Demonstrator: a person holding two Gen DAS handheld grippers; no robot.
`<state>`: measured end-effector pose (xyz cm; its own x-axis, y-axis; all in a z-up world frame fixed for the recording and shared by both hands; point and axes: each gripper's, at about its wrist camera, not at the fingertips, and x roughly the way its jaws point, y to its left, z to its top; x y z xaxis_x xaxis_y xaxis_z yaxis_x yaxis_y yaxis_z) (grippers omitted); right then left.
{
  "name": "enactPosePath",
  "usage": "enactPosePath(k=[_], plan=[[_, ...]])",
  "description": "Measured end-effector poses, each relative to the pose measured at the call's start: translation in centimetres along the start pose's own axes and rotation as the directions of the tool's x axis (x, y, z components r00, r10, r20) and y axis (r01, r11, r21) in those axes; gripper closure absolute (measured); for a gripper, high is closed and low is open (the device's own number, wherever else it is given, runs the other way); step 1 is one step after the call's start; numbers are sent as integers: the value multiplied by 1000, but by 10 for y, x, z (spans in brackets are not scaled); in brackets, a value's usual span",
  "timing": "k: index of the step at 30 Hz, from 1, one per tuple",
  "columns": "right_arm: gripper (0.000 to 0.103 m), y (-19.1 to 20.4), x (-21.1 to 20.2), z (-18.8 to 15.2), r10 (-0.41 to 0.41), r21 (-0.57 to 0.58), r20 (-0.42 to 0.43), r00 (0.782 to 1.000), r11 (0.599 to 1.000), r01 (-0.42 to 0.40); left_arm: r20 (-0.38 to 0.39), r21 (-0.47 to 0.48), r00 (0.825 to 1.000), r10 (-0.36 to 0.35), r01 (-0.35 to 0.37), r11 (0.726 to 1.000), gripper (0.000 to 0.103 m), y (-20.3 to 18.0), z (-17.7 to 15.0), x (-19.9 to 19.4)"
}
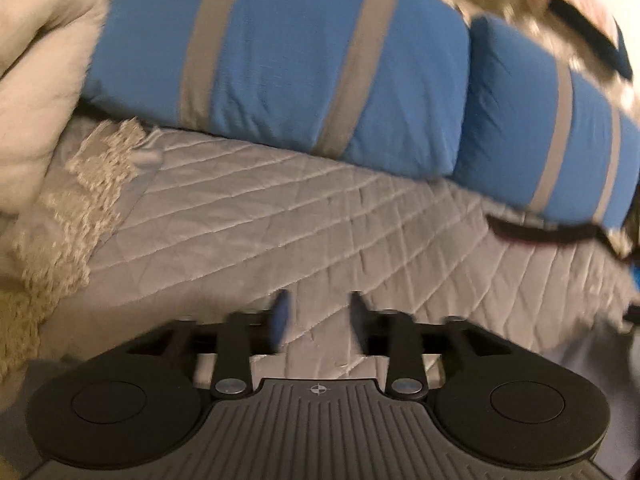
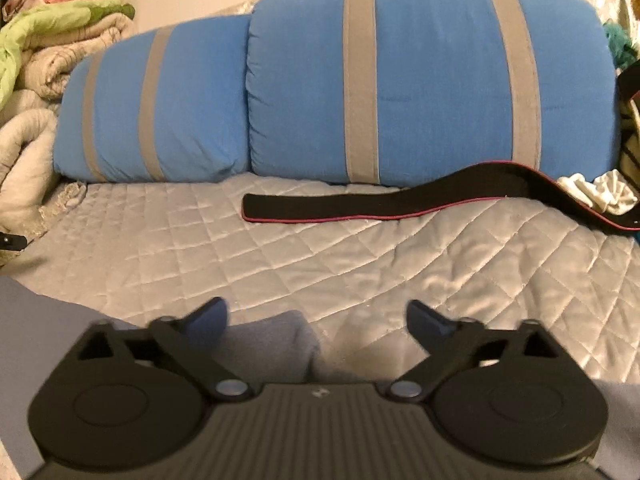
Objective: Fold clothes
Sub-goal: 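Move both grippers back over the bed away from the sweatpants, then grasp the grey sweatpants edge with the left gripper and lift it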
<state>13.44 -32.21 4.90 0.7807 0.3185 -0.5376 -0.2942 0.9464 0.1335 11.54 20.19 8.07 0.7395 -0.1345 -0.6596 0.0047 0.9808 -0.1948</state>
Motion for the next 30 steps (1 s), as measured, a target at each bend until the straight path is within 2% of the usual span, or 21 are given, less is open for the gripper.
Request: enactPosePath(k=[2, 3, 5, 6, 8, 10, 11, 14, 18, 20, 24, 30], plan=[[0, 5, -10, -2, 4, -12, 23, 1000, 1000, -4, -1, -47, 1000, -16, 16, 999, 55, 7, 2, -12], [0, 6, -16, -4, 4, -13, 33, 999, 1000, -4, -2, -66, 1000, -28, 28, 997, 48, 12, 2, -20], [0, 9, -26, -7, 2, -15, 51, 999, 1000, -1, -4, -112, 999, -39, 39, 993, 40, 26, 3, -36], [0, 10, -30, -8, -1, -17, 55, 998, 1000, 2, 4, -158, 999, -38, 38, 987, 40, 36, 2, -46], [0, 12, -37, -11, -5, -21, 62, 998, 1000, 7, 31, -265, 999, -34, 41, 963, 40, 59, -3, -63], [0, 13, -41, -13, -3, -27, 62, 998, 1000, 5, 62, -372, 998, -31, 52, 927, 40, 83, -11, -79], [0, 14, -43, -14, 1, -28, 60, 998, 1000, 0, 73, -424, 997, -29, 58, 904, 39, 95, -17, -86], [0, 16, -45, -17, 9, -33, 53, 999, 999, -8, 64, -580, 998, -20, 53, 813, 39, 129, -39, -94], [0, 15, -45, -19, 20, -25, 43, 999, 1000, -19, 37, -727, 999, -11, 34, 686, 40, 163, -66, -93], [0, 13, -43, -18, 20, -12, 34, 999, 1000, -20, 18, -775, 1000, -14, 23, 631, 40, 173, -75, -90], [0, 8, -39, -19, 4, 20, 11, 1000, 1000, -4, -15, -842, 999, -51, 15, 540, 40, 191, -88, -84], [0, 6, -38, -20, 0, 49, -2, 1000, 999, 0, 44, -905, 995, -89, 77, 419, 40, 206, -102, -80]])
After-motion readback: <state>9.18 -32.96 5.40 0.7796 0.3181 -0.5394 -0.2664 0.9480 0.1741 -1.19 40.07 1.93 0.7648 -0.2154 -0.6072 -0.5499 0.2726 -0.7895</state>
